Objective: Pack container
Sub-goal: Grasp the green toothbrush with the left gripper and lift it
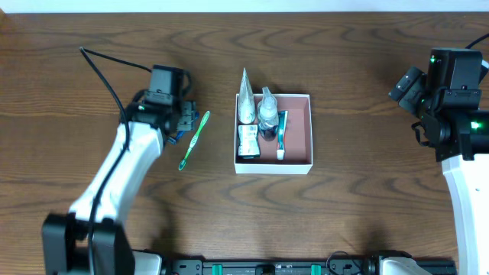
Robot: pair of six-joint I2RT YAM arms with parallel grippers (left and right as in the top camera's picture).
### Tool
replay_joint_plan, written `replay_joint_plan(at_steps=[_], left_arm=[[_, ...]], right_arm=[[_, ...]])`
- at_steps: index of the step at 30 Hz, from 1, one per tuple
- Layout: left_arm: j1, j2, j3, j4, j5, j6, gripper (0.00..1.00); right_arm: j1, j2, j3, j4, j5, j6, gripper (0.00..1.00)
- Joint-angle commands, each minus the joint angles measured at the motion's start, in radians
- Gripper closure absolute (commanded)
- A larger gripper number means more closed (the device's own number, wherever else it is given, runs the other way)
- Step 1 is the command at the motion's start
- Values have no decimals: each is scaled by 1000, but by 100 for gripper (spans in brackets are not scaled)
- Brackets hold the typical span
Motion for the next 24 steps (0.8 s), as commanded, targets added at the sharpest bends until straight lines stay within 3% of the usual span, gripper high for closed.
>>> replay_joint_plan(at_steps=[1, 10, 20, 24], left_arm=[[55, 76, -8, 4, 146, 121, 28], [80, 224, -8, 4, 219, 175, 28], [76, 229, -8, -1, 272, 178, 28], [55, 229, -8, -24, 341, 255, 28]], right_arm=[[-5, -1, 4, -1, 7, 12, 1], [-5, -1, 4, -1, 7, 12, 1], [-5, -1, 4, -1, 7, 12, 1], [-5, -1, 4, -1, 7, 12, 1]])
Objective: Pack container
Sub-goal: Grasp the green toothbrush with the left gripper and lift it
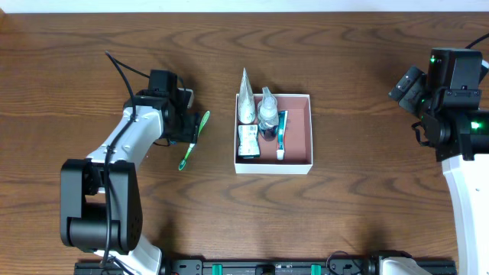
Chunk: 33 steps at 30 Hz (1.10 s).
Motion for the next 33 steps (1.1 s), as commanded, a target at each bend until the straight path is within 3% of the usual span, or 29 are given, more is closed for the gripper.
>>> replay_joint_plan(at_steps=[1, 9, 29, 32, 33], left_arm=[[-27, 4, -7, -20, 65, 84, 28], [-84, 5, -7, -27, 51, 145, 28], [-89, 116, -22, -2, -34, 145, 28], [-89, 118, -22, -1, -34, 145, 36], [-89, 118, -22, -1, -37, 145, 43]], right_arm=[[-5, -1, 4, -1, 7, 12, 1], [-5, -1, 4, -1, 7, 12, 1], [-5, -1, 4, -1, 7, 12, 1], [-5, -1, 4, -1, 7, 12, 1], [-5, -1, 4, -1, 7, 12, 1]])
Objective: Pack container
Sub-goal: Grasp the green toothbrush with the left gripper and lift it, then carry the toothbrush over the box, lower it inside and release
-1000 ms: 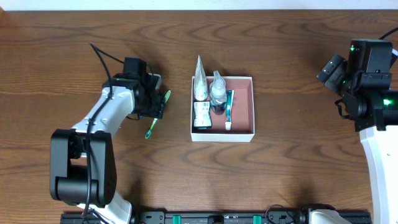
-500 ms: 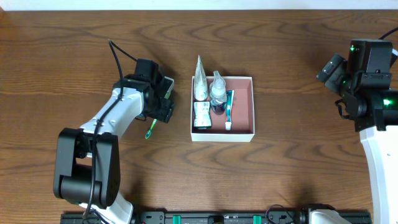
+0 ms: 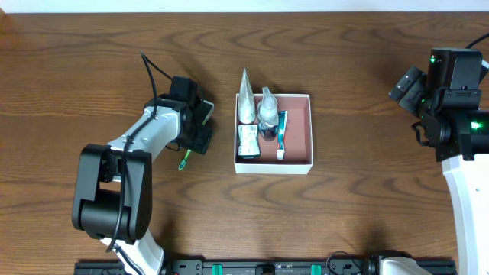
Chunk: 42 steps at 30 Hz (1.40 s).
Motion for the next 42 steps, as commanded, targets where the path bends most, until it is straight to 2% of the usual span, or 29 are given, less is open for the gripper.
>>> replay_joint_plan(at_steps=[1, 2, 4, 5, 9, 15, 22, 24, 29, 31, 36, 42], left_arm=[[0, 39, -10, -7, -3, 8, 55], [0, 39, -10, -7, -3, 8, 70], [0, 39, -10, -7, -5, 4, 91], [0, 39, -10, -6, -14, -18, 94], [0, 32, 16, -36, -33, -85, 94], [0, -61, 144, -192, -33, -160, 94], [0, -311, 347, -371, -23, -325, 94], [-1, -417, 389, -386, 49, -378, 94], [-35, -611, 397, -308, 234, -480, 94], [-76, -653, 397, -273, 251, -524, 94], [-260, -669, 396, -160, 230, -600, 94], [-489, -515, 396, -40, 50, -659, 94]], right_arm=[[-5, -1, 4, -1, 7, 12, 1], [-5, -1, 4, -1, 7, 12, 1], [-5, -1, 4, -1, 7, 12, 1], [-5, -1, 4, -1, 7, 12, 1], [-5, -1, 4, -1, 7, 12, 1], [-5, -1, 4, -1, 7, 12, 1], [-5, -1, 4, -1, 7, 12, 1], [-5, -1, 4, -1, 7, 12, 1], [-5, -1, 4, -1, 7, 12, 1], [-5, -1, 4, -1, 7, 12, 1], [-5, -1, 4, -1, 7, 12, 1], [-5, -1, 4, -1, 7, 12, 1]])
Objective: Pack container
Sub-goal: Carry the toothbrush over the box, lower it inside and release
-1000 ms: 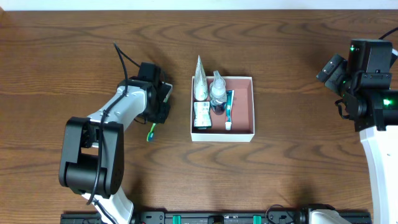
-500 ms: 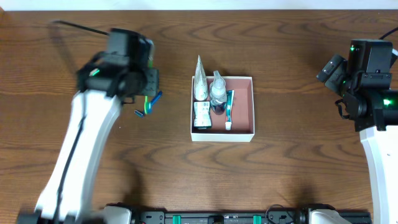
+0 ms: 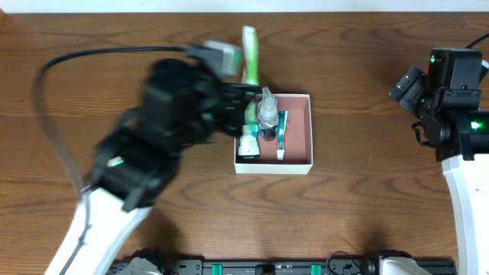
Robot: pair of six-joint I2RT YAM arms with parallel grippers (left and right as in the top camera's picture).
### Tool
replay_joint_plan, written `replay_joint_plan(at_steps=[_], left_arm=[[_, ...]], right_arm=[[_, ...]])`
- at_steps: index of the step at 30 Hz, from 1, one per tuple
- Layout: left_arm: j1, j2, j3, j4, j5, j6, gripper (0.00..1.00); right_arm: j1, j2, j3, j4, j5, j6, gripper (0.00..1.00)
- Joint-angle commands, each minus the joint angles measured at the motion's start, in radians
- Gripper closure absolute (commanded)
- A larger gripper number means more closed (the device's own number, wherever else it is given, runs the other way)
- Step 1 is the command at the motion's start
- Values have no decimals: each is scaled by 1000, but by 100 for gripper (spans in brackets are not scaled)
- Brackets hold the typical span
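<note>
My left arm is raised high toward the overhead camera and is blurred. It covers the table left of the box and the box's left edge. My left gripper (image 3: 229, 55) is shut on the green toothbrush (image 3: 250, 50), which stands out above the box's far left corner. The white box (image 3: 312, 131) with a reddish floor holds a clear bottle (image 3: 267, 114), a teal tube (image 3: 281, 131) and a small carton (image 3: 246, 143). My right gripper (image 3: 406, 82) hangs far right of the box; its jaws are not readable.
The brown wooden table (image 3: 367, 46) runs across the whole view. The right arm's body (image 3: 458, 99) stands at the right edge. A black rail (image 3: 306, 267) lies along the front edge.
My left gripper was down on the green toothbrush on the table left of the box. Now the arm is lifted high with the toothbrush in it, over the box's left side.
The green toothbrush lay on the table left of the box with my left gripper beside it. The gripper was then closer to the brush, then over its upper part. Now the brush is off the table in that gripper. The right arm has stayed still.
</note>
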Motion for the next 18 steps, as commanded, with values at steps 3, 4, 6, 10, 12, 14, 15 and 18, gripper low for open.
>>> replay_joint_plan(at_steps=[3, 4, 6, 10, 12, 14, 15, 18], left_arm=[[-143, 186, 1, 82, -179, -55, 94], [-158, 222, 1, 100, -201, -55, 94], [-174, 285, 1, 127, -242, -69, 94], [-179, 395, 1, 166, -263, -120, 94], [-179, 454, 1, 179, -264, -129, 94], [-179, 502, 1, 182, -266, -129, 94], [-179, 528, 1, 182, -270, -130, 94], [-179, 592, 1, 175, -297, -141, 94]], right_arm=[[-5, -1, 4, -1, 7, 12, 1], [-5, -1, 4, -1, 7, 12, 1], [-5, -1, 4, -1, 7, 12, 1], [-5, -1, 4, -1, 7, 12, 1], [-5, -1, 4, -1, 7, 12, 1], [-5, -1, 4, -1, 7, 12, 1], [-5, -1, 4, -1, 7, 12, 1], [-5, -1, 4, -1, 7, 12, 1]])
